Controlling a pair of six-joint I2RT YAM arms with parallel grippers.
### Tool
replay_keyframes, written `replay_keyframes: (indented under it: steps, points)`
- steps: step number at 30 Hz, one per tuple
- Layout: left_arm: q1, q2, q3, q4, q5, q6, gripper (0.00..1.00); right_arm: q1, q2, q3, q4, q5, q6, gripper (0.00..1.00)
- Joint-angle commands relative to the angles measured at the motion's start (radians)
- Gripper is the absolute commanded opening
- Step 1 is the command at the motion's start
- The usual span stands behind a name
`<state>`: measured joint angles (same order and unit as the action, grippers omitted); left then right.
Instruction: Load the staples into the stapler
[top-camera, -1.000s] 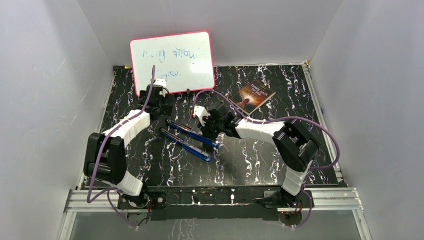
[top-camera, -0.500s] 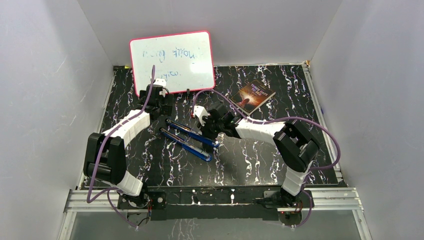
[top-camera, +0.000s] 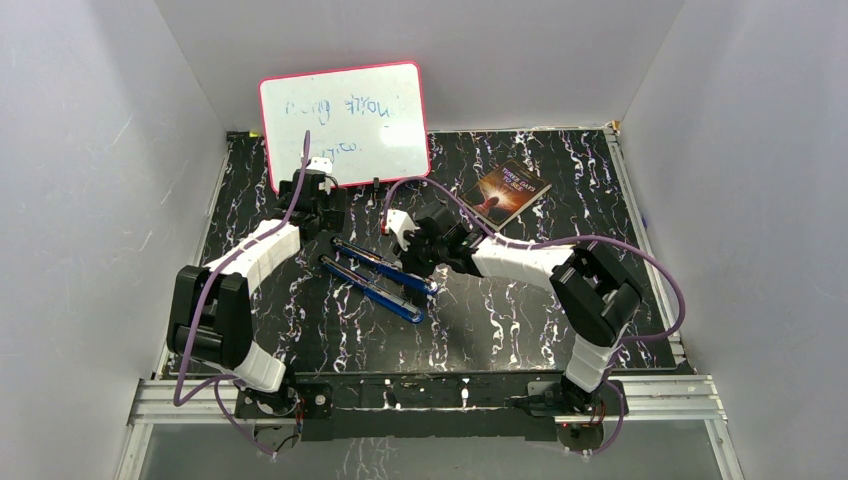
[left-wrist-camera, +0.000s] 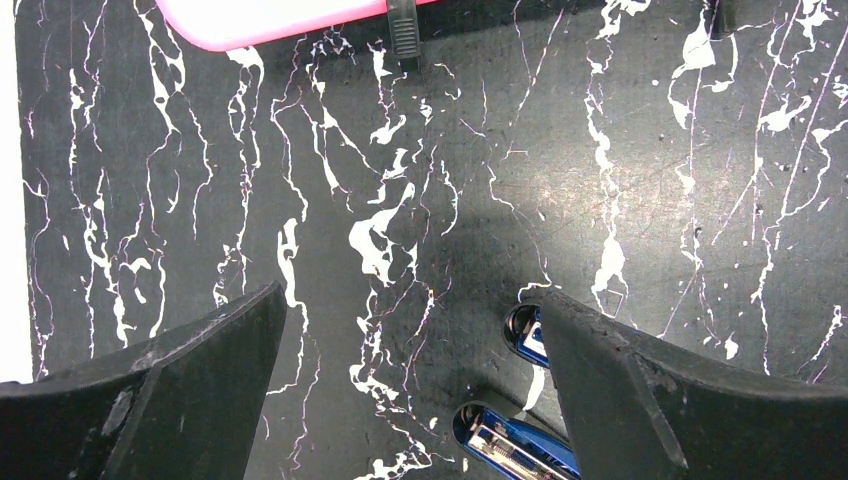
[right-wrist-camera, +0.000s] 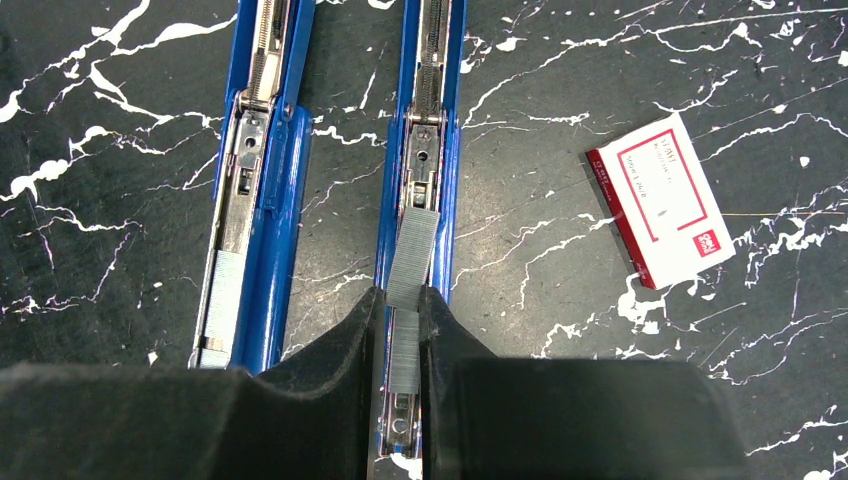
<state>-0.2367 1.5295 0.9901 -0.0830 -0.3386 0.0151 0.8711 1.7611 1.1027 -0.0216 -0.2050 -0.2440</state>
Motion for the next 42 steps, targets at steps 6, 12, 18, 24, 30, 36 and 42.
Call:
replay_keyframes:
  steps: [6,12,18,24,30,36,42]
  points:
    - [0.008,-0.047,-0.007,0.006,0.006,-0.003,0.98,0.006,0.030,0.067,0.003,-0.011,-0.018,0.00]
    - [0.009,-0.047,-0.007,0.008,0.005,-0.004,0.98,0.006,0.045,0.075,-0.011,-0.014,-0.015,0.00]
    - [0.008,-0.047,-0.007,0.006,0.006,-0.004,0.98,0.006,0.050,0.075,-0.022,-0.019,-0.012,0.00]
    - [0.009,-0.049,-0.008,0.006,0.005,-0.003,0.98,0.006,0.056,0.075,-0.035,-0.023,-0.011,0.00]
    - [0.009,-0.051,-0.008,0.007,0.006,-0.003,0.98,0.005,0.055,0.075,-0.046,-0.025,-0.009,0.00]
    - [0.010,-0.050,-0.008,0.006,0.005,-0.003,0.98,0.006,0.050,0.077,-0.062,-0.030,-0.008,0.00]
    - [0.009,-0.051,-0.008,0.007,0.007,-0.003,0.98,0.006,0.041,0.076,-0.091,-0.031,-0.011,0.00]
